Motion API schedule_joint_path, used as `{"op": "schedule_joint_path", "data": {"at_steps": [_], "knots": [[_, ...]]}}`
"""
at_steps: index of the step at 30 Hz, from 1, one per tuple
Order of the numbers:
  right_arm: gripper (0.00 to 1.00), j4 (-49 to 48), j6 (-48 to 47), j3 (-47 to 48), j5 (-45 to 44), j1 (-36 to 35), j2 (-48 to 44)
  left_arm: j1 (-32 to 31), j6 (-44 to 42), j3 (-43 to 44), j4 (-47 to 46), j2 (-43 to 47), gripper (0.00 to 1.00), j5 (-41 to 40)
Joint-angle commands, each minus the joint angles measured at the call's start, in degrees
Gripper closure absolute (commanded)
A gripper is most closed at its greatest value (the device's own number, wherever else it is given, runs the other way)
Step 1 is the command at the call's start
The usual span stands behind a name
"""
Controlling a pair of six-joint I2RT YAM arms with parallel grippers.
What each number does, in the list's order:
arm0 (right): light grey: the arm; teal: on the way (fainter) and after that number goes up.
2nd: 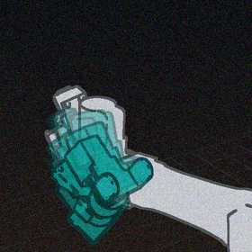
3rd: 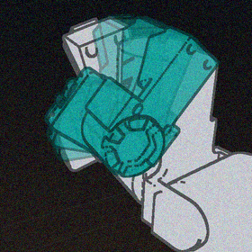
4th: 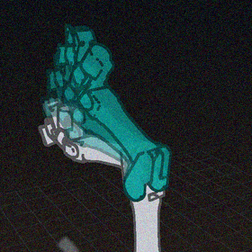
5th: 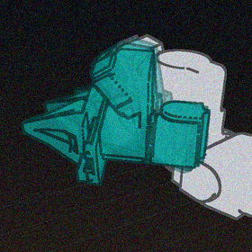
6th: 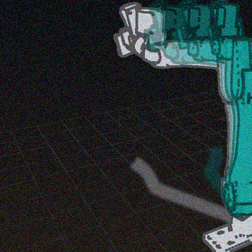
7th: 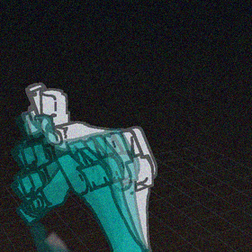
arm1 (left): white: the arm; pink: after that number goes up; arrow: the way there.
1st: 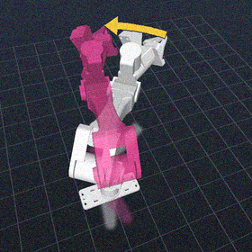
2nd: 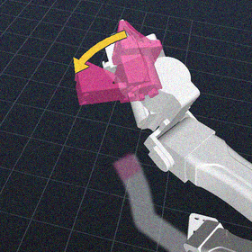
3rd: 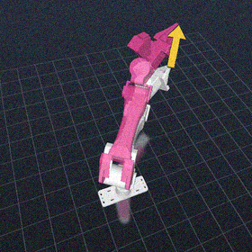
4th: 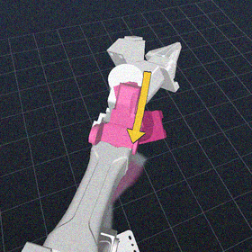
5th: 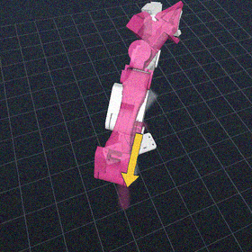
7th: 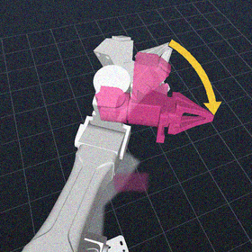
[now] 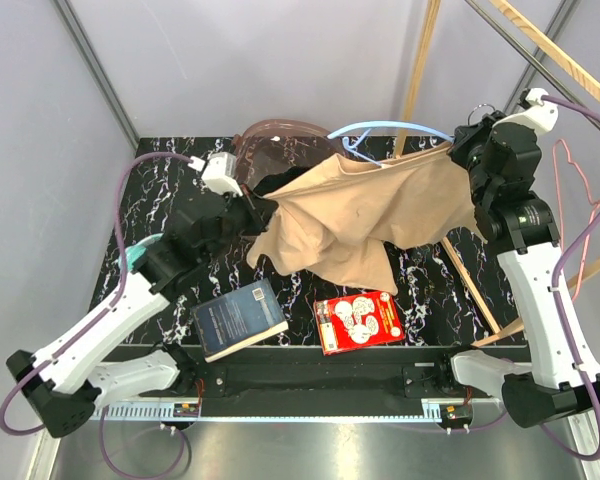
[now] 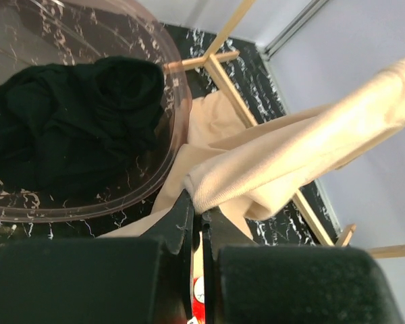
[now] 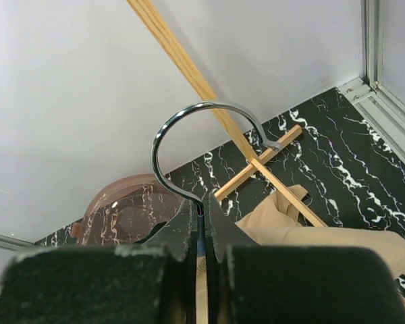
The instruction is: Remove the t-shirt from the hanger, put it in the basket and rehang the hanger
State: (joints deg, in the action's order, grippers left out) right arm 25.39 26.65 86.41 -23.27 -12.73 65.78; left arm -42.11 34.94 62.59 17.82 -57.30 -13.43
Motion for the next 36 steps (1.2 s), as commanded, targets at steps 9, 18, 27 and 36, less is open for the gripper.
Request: {"op": "schedule_joint_path", "data": {"at_steps": [9,18,27,36], "knots": [[1.00,-2.8,13.1,4.9,13.7,0.5,-0.6,0.3,3.7,18.5,-15.7,-23.0,1.00,18.8],[1.00,-4.0,11.8,9.4,19.0,0.6,0.2,-0.2,9.3,30.6,-21.1,-36.8,1.00,27.5],[1.00,-0.7,10.1,13.7,19.0,0.5,-2.8,-1.4,14.1,45.6,-22.7,-53.2,1.00,34.4],[1.00,-0.9,6.8,11.5,23.1,0.5,-4.5,-1.6,7.3,45.8,-12.6,-52.1,0.36,32.1]]}}
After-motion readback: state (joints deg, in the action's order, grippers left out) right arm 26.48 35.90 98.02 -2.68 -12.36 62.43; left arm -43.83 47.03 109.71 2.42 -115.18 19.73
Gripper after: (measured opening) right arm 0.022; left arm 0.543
